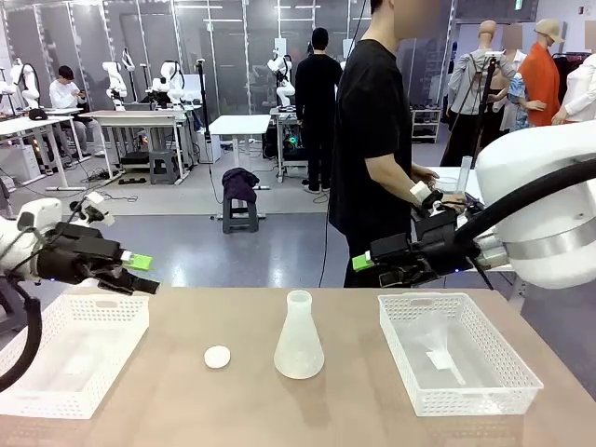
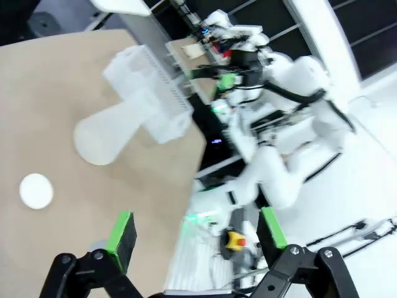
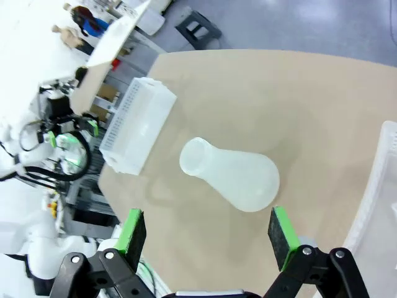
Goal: Prepare the solutions needed for the experiment.
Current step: Pick up the Plastic Funnel and insert it into the Big flask.
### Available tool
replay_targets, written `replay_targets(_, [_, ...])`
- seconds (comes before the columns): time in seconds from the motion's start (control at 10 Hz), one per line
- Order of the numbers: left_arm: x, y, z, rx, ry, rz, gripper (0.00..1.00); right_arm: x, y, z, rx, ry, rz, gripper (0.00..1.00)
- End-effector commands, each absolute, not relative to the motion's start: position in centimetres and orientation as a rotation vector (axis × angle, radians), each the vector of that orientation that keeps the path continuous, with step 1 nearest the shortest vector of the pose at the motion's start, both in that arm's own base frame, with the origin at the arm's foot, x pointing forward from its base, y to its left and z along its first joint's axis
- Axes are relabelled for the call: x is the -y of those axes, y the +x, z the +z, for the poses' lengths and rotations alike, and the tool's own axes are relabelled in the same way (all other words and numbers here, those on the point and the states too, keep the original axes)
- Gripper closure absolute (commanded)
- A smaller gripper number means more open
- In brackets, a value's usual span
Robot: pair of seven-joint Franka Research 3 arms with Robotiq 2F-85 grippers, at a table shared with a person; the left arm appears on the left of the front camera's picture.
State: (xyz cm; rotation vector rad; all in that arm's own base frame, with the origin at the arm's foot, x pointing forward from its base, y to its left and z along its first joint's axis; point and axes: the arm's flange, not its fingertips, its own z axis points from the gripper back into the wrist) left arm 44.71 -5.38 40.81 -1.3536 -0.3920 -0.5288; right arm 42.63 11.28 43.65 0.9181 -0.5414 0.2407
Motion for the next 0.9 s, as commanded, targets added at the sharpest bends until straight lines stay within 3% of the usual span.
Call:
replay_targets(0.0, [3.4, 46.9, 40.3, 0.344, -1.492, -0.52, 0.0, -11.5, 44.3, 41.9, 0.54, 1.075, 0.22, 0.0])
replay_targets(0.4, [0.6, 46.6, 39.8, 0.35, -1.694, -0.524, 0.0, -8.7, 44.4, 40.1, 0.581, 1.289, 0.144, 0.0])
replay_targets(0.8, [1.5, 47.2, 39.5, 0.289, -1.712, -0.547, 0.0, -6.9, 45.5, 38.8, 0.542, 1.398, 0.036, 0.0])
